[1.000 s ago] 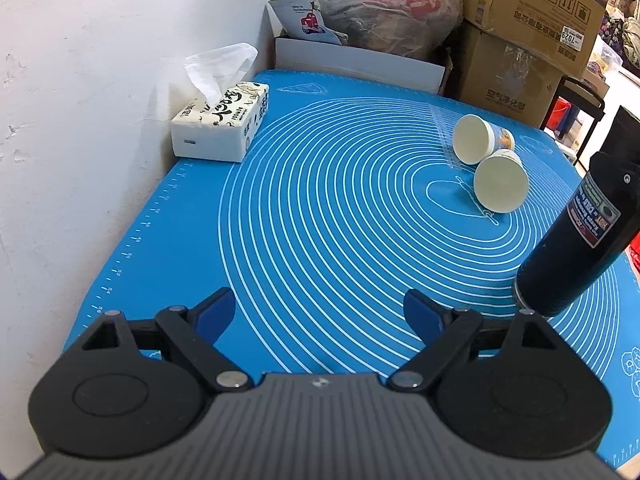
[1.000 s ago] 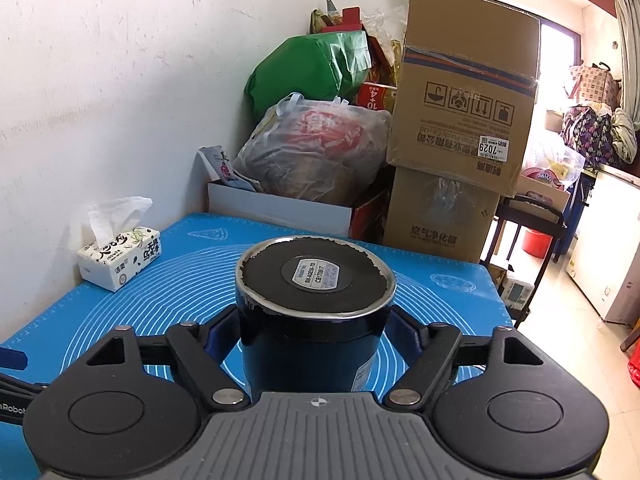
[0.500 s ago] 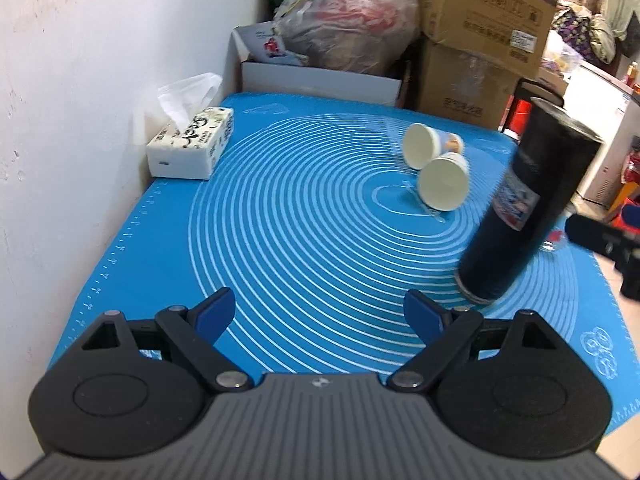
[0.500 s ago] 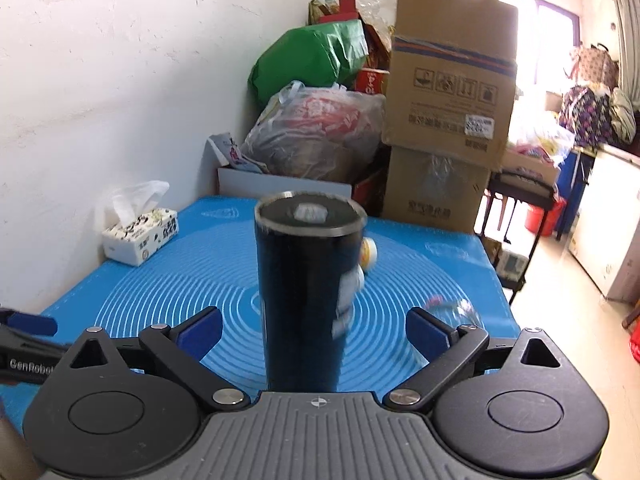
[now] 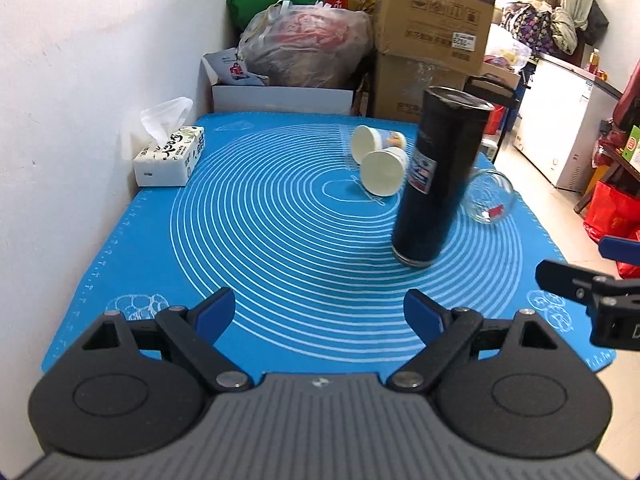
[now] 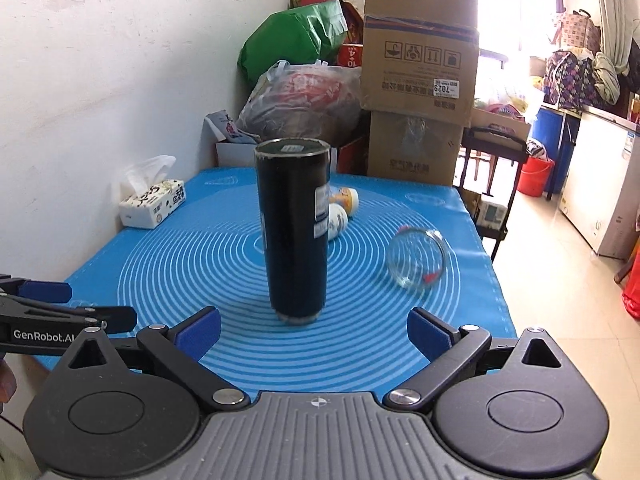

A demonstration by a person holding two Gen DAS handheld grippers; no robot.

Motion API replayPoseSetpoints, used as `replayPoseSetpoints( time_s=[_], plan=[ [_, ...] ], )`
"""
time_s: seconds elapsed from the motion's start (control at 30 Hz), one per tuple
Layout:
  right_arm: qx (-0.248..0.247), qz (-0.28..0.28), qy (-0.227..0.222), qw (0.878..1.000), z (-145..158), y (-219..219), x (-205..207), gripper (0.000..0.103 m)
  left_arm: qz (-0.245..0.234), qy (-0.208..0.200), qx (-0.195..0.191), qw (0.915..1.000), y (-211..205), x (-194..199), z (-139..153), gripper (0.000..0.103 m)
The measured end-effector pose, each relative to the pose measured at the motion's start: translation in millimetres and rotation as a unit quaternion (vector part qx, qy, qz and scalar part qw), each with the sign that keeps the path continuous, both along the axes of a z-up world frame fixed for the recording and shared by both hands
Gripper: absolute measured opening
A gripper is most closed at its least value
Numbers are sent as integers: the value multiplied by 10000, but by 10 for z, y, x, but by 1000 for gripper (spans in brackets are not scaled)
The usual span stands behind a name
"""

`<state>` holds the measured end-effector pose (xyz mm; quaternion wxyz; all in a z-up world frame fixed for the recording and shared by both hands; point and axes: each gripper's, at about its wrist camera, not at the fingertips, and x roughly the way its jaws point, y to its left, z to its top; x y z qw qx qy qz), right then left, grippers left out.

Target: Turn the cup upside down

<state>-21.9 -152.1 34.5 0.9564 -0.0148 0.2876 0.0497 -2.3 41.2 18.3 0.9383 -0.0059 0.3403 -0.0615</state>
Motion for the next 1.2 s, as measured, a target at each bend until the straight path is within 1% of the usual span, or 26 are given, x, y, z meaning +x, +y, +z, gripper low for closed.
replayPoseSetpoints(
  time_s=[0.23,0.47,0.83,1.2],
  plan=[
    [80,8,128,9999,-5,-54,-245,101,-106,-97,49,9999,-98,-276,52,93],
    [78,52,179,9998,-9,-76,-420,102,-131,-140,74,9998,-146,-438,70,94],
    [71,59,189,9998,-13,-78,-524,103,-123,-163,109,9997,-153,-553,71,94],
    [54,100,253,9996,-23,-82,-582,103,-167,-92,167,9997,-130,-585,20,94]
  ],
)
